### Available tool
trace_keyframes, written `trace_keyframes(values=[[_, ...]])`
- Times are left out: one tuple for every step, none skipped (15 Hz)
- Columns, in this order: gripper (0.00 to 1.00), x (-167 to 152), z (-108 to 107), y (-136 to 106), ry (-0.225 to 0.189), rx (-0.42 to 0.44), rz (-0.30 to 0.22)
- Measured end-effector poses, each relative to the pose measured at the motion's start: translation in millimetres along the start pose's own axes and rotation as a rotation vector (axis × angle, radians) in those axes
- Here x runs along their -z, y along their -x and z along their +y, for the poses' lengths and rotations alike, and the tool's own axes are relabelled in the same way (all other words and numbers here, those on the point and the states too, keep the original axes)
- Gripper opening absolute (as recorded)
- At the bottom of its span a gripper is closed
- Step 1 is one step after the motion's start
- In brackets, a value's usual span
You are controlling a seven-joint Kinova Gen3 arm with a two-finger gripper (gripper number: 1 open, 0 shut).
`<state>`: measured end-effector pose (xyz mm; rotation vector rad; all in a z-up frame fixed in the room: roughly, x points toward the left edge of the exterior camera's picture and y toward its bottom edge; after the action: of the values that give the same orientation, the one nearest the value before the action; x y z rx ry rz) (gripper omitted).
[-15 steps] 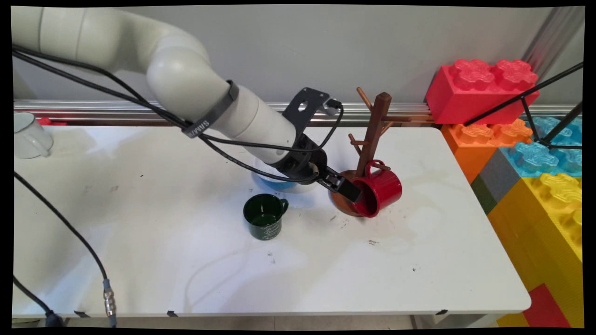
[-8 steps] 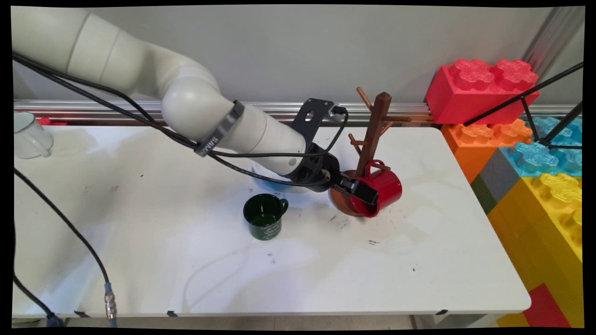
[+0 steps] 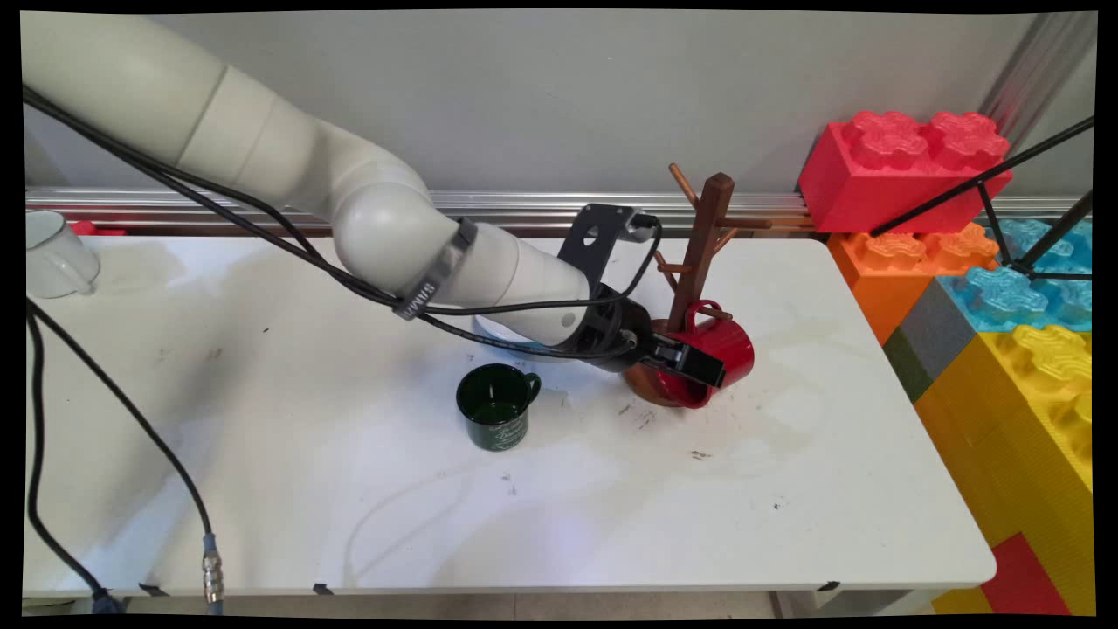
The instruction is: Pick up the red mug from the rack
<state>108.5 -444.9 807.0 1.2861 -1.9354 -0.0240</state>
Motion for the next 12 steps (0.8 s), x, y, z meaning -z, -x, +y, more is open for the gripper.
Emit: trace_keyframes(values=[[1.00,-4,0,1,0.002,0.008,0.004],[1.00,-8,0,1,0.004,0.018,0.009],[1.00,-12,0,2,0.006,0.027,0.015],[1.00,-15,0,2,0.006,0.035,0.019],[1.00,-18,0,3,0.006,0.043,0.024],[1.00,-22,0,3,0.006,0.051,0.028],[1.00,-25,0,3,0.006,0.058,0.031],[1.00,-28,1,4,0.006,0.066,0.035],[1.00,-31,1,4,0.005,0.072,0.039],[1.00,-34,1,4,0.005,0.080,0.043],[1.00,-37,1,4,0.005,0.088,0.046],[1.00,-38,2,4,0.005,0.093,0.048]])
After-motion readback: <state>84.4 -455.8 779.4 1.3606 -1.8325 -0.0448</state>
